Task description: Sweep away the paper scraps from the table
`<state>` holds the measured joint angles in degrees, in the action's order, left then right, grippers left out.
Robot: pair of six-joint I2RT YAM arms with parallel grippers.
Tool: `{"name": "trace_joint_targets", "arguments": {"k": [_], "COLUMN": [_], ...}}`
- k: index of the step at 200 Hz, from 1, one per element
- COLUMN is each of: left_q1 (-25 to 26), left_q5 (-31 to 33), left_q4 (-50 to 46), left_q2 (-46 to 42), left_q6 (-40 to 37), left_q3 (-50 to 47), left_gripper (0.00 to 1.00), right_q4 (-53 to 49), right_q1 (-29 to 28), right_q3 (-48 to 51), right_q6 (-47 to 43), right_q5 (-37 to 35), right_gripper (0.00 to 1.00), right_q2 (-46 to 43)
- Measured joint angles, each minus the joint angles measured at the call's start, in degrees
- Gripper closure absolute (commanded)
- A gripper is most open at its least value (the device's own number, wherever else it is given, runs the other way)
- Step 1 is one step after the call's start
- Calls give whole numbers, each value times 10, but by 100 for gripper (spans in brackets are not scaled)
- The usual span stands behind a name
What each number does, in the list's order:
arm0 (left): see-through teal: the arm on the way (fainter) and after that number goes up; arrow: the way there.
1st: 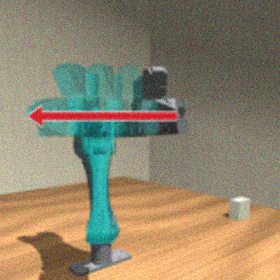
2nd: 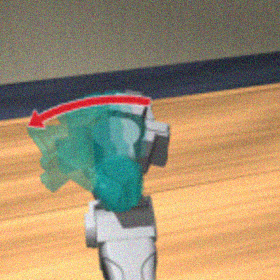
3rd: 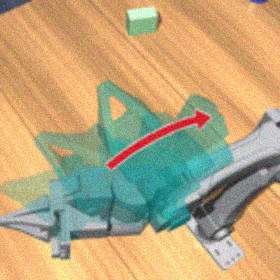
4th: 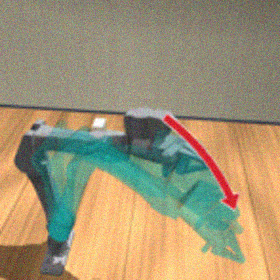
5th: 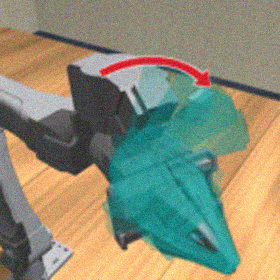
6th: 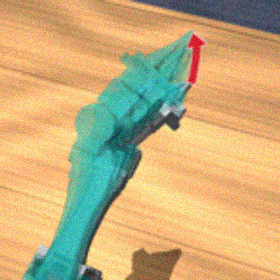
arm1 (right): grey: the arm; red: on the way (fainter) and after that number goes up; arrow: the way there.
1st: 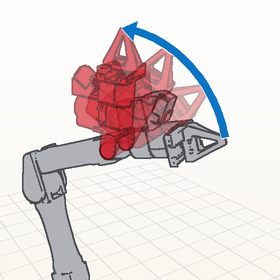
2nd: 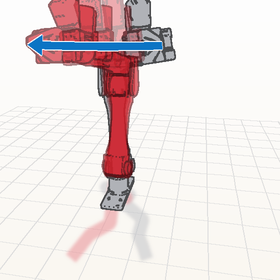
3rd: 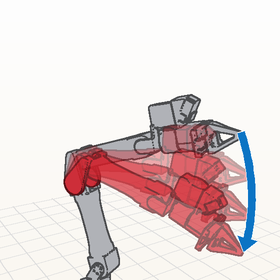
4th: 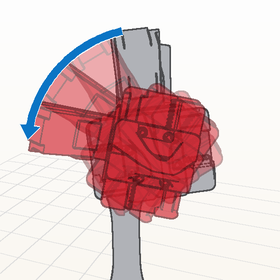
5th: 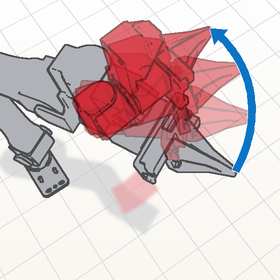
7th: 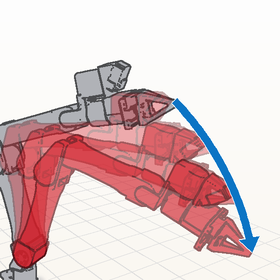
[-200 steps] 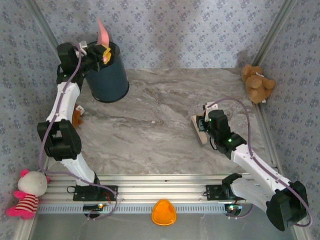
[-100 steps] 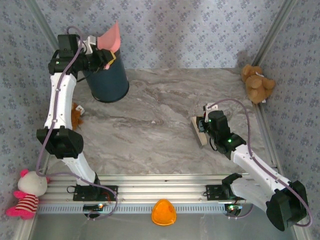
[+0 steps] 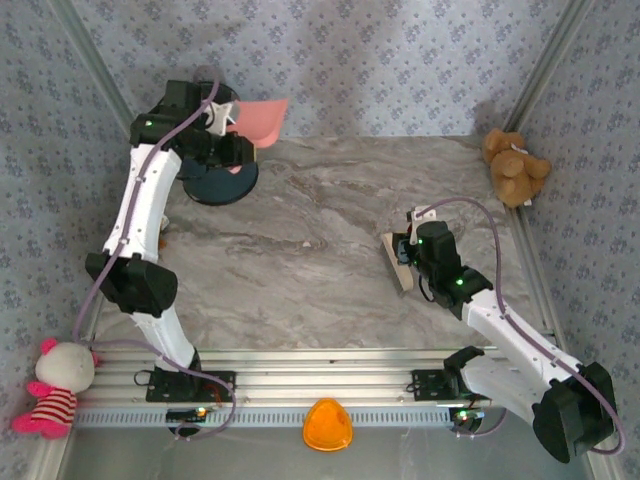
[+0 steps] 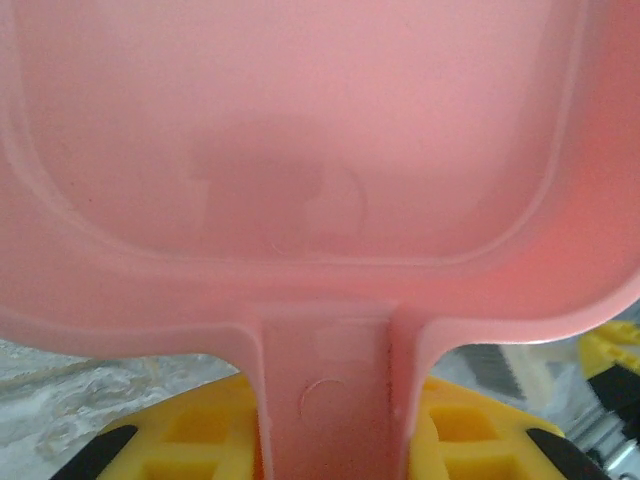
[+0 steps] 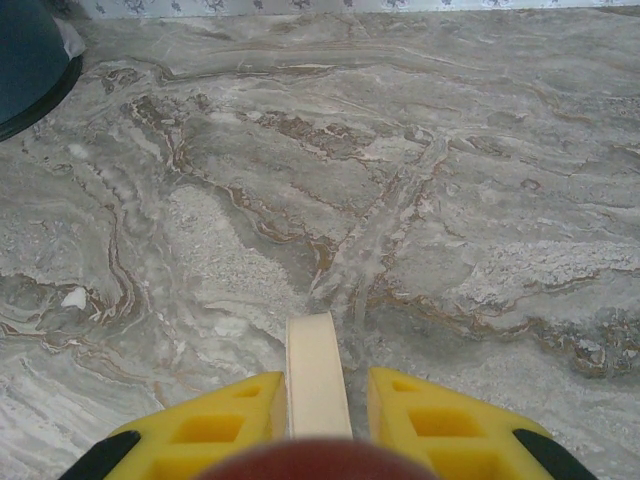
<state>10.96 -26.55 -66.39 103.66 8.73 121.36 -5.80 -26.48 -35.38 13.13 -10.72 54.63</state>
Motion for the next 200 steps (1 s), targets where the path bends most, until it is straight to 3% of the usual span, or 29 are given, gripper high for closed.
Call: {"name": "trace_joint_targets", "arguments": {"k": [99, 200], "left_q1": [109, 192], "left_q5": [106, 144], "left_q4": [-23, 8], "left_q2": [16, 76], "left_q6": [-97, -109], "left_q3": [-86, -166], "left_gripper": [100, 100], "right_q4": [0, -1], "right_q1": [0, 0], "right_q3": [7, 7], "right_q6": [0, 0], "right_q5": [0, 0], "right_gripper": [100, 100], "right_q2": [-9, -10]}}
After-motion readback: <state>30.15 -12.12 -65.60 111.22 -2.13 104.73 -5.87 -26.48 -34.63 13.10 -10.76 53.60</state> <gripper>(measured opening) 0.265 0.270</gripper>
